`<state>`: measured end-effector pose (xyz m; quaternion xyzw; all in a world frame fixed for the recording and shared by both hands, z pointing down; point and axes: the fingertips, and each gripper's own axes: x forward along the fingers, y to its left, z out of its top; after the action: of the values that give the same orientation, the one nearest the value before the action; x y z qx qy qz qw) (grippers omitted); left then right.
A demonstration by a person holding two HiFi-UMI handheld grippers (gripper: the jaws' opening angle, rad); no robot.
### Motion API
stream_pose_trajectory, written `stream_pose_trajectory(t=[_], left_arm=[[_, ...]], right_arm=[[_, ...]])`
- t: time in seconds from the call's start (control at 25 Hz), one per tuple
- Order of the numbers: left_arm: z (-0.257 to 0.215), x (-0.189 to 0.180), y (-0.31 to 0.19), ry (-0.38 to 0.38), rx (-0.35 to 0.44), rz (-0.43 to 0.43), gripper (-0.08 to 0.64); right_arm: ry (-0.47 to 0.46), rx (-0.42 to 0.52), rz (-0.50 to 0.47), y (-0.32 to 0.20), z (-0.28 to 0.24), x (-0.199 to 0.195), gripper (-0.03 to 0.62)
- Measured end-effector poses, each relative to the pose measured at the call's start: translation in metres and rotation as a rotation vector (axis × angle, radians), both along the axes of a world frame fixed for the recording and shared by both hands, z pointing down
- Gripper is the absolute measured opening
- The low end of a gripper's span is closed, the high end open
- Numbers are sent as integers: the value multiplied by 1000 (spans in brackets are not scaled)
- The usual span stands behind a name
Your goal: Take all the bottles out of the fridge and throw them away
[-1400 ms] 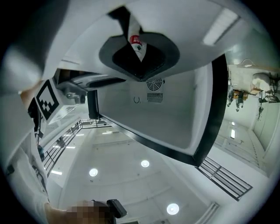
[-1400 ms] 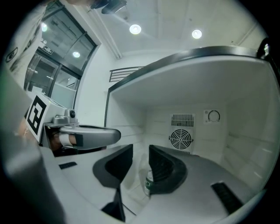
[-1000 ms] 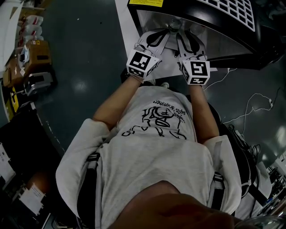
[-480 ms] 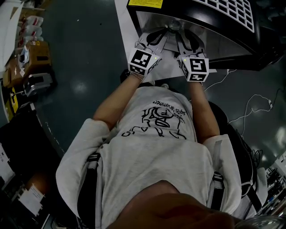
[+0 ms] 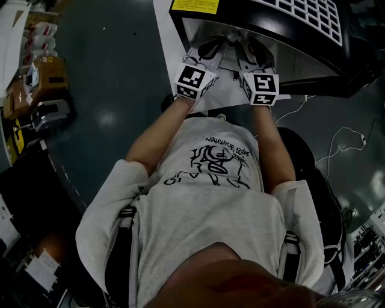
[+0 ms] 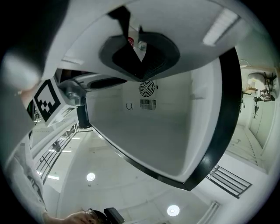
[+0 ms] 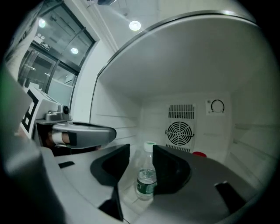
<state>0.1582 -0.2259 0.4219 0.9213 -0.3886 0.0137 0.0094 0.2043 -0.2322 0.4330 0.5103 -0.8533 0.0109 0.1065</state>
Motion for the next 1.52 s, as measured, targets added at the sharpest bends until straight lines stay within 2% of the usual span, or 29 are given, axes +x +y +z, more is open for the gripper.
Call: stream_pose_trajectory(t=[0.72,1.32,1.52], left_arm=[[12,3,-32,-8,-22,-43,9],[20,5,-44,-38,-18,-95,9],[22,2,-45,-73,-29,-104,9]], right_arm=[[6,-20,12,-37,23,-1,161],[-12,-32,6,-67,36,-11,177],[-26,-40,7,-74,37,-13,176]])
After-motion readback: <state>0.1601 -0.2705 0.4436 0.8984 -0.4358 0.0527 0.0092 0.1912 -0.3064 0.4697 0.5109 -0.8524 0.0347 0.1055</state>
